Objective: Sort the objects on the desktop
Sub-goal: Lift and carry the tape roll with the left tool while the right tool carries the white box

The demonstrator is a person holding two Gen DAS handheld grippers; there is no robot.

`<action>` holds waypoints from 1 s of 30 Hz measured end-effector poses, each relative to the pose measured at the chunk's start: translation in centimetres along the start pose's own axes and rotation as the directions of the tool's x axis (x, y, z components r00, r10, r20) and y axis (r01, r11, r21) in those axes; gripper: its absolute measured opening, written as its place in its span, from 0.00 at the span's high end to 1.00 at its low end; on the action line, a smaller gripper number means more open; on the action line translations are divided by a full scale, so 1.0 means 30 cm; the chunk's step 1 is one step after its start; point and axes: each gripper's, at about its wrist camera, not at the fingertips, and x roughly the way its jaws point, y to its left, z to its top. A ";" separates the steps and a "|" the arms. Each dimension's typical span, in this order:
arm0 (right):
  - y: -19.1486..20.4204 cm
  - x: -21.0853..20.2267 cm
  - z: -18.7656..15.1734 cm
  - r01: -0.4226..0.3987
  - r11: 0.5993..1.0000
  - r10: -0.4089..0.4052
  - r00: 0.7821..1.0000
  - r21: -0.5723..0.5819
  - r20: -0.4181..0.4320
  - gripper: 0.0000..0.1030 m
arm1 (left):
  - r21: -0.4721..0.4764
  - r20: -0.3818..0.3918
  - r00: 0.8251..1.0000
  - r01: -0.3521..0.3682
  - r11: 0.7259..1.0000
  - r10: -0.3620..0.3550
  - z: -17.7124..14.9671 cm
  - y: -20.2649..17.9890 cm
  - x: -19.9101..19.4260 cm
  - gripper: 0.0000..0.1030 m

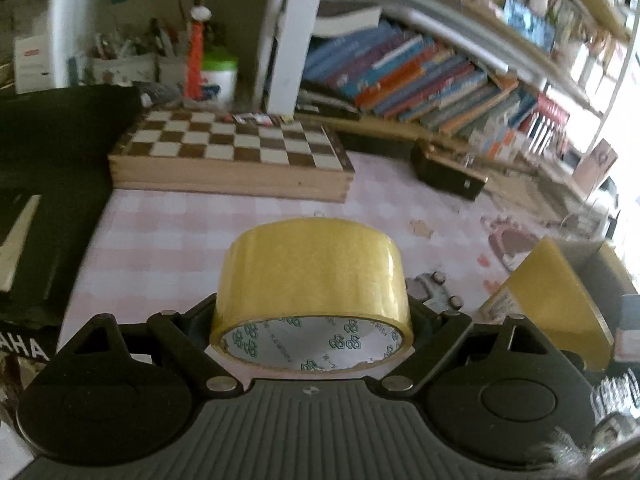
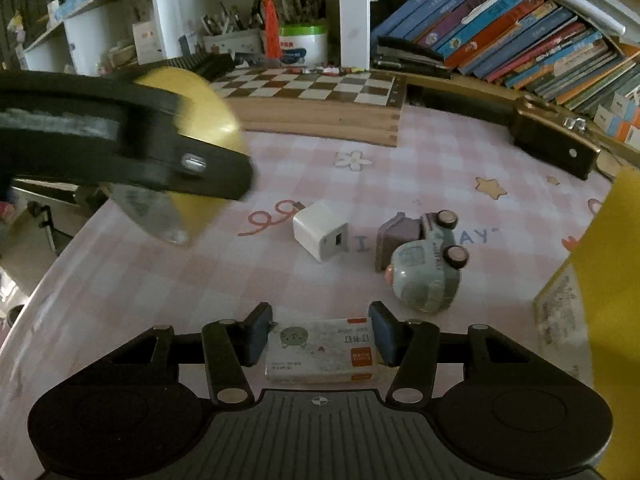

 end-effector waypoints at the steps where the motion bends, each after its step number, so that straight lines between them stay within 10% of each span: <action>1: -0.003 -0.017 0.001 -0.002 1.000 0.002 1.000 0.000 0.006 0.48 | -0.010 0.010 1.000 0.001 1.000 -0.001 -0.003 0.003 -0.026 0.14; 15: -0.053 -0.362 -0.017 0.028 0.999 -0.031 0.983 0.019 0.179 0.48 | -0.094 0.121 0.992 0.058 0.994 -0.046 -0.102 0.008 -0.341 0.14; 30: 0.019 -0.553 -0.182 0.066 0.996 -0.075 0.984 0.060 0.161 0.48 | -0.057 0.114 0.989 0.105 0.993 -0.098 -0.262 -0.029 -0.533 0.14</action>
